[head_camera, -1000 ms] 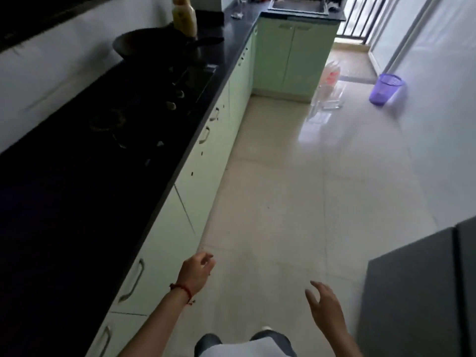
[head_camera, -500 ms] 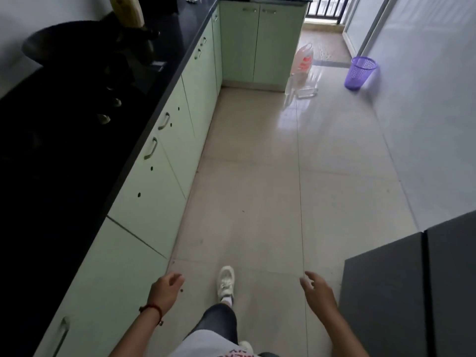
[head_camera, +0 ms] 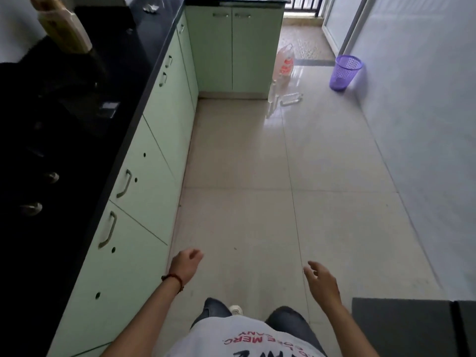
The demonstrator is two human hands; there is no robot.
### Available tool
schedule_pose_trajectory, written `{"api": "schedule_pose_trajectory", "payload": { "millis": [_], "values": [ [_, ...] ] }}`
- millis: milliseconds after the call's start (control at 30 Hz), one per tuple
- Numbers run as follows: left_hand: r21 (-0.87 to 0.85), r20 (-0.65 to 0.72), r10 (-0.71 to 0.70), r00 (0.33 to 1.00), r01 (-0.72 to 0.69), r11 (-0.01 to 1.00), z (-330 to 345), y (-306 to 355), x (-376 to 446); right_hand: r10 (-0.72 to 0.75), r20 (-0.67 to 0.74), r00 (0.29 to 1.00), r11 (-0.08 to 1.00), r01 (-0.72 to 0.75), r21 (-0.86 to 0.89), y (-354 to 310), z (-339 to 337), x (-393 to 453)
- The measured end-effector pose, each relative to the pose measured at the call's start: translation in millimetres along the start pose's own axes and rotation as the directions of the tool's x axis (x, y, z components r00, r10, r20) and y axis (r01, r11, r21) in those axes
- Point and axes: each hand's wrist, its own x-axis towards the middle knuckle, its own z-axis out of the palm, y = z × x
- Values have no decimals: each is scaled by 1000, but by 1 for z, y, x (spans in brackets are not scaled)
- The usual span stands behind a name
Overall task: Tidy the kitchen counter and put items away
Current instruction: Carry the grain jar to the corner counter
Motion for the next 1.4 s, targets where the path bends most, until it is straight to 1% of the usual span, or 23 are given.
{"api": "schedule_pose_trajectory", "payload": {
  "millis": [167,300,433,533,633,733,867,1033,1200,1300,1400],
  "values": [
    [34,17,107,994,-108,994,-4,102,88,70,0,998,998,-70,4,-24,-16,69],
    [5,-12,113,994,-113,994,-5,159,150,96,8,995,995,-96,4,-51,-36,144],
    [-23,-50,41,998,-42,999,-12,197,193,67,65,996,997,-65,-28,-103,-62,225],
    [-75,-85,-16,996,9,997,-21,216,221,-24,113,993,998,31,-55,-158,-77,286],
    [-131,-123,-86,989,70,989,-32,228,248,-85,148,985,992,96,-76,-223,-86,341],
    [-166,-169,-148,975,120,979,-46,232,279,-149,186,971,984,164,-72,-285,-84,388],
    [-215,-195,-222,955,179,960,-66,237,336,-205,203,957,975,219,-47,-359,-70,451],
    [-251,-205,-268,941,214,944,-109,269,419,-210,204,956,971,228,-66,-434,-53,524],
    [-274,-210,-234,949,172,946,-166,340,514,-217,202,955,965,242,-106,-498,-48,587],
    [-275,-207,-174,963,113,955,-194,384,564,-217,223,950,959,250,-130,-526,-46,623],
    [-302,-230,-153,961,79,950,-218,418,609,-193,259,946,959,237,-153,-552,-42,661]
  ]
}}
